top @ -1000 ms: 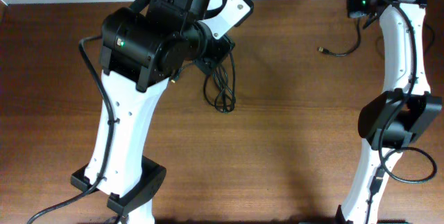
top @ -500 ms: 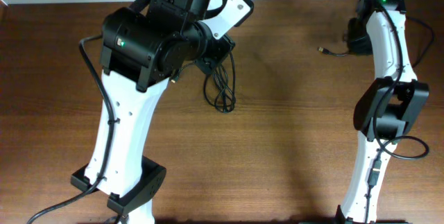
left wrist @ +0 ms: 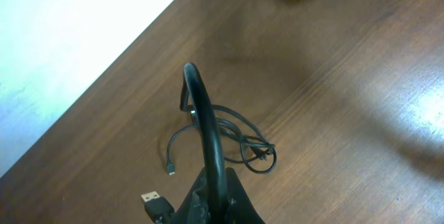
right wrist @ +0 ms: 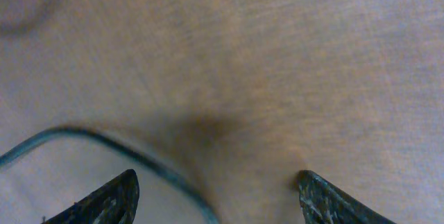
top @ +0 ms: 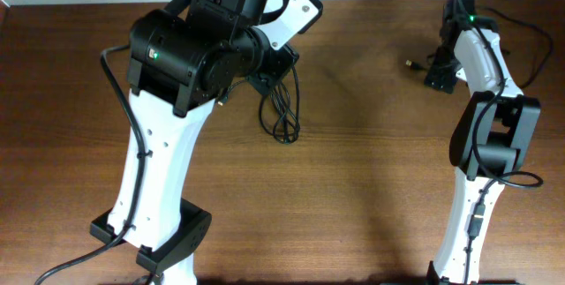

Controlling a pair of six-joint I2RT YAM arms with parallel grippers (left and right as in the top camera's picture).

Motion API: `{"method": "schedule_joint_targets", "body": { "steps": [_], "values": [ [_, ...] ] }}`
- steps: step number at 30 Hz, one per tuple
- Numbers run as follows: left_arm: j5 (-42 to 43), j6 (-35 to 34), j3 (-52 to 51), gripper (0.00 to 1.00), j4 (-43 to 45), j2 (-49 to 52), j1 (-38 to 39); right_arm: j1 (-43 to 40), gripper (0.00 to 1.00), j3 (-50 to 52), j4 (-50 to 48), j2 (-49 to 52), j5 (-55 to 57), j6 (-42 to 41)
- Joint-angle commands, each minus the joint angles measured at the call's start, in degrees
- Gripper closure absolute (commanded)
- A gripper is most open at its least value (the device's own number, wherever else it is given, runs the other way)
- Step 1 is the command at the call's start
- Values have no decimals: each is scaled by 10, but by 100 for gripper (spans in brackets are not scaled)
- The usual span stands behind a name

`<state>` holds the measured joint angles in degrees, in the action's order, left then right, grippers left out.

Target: Untangle cables

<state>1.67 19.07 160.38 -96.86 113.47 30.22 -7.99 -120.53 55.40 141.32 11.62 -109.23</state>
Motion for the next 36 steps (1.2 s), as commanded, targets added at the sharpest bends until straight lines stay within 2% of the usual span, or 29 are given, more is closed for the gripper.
{"method": "schedule_joint_targets", "body": {
  "steps": [1,4,6,10,13,18,22,28,33,36],
  "values": [
    [15,7,0,100,1,-2,0,4,27,17,-27,-2,9,45],
    [20,7,0,100,1,-2,0,4,27,17,-82,0,10,124],
    [20,7,0,100,1,-2,0,4,32,17,-124,7,23,221],
    [19,7,0,100,1,-2,0,2,34,17,-95,40,56,235],
    [19,7,0,100,1,-2,0,-2,34,17,-60,57,16,223],
    [20,7,0,100,1,-2,0,-9,29,17,53,62,-75,85],
    [20,7,0,100,1,-2,0,-18,28,17,75,64,-113,35],
    [20,7,0,100,1,-2,0,-39,27,17,37,84,-171,19],
    [20,7,0,100,1,-2,0,-36,27,17,-55,131,-300,11],
    [19,7,0,100,1,-2,0,-15,27,16,-100,134,-266,32]
  ]
}}
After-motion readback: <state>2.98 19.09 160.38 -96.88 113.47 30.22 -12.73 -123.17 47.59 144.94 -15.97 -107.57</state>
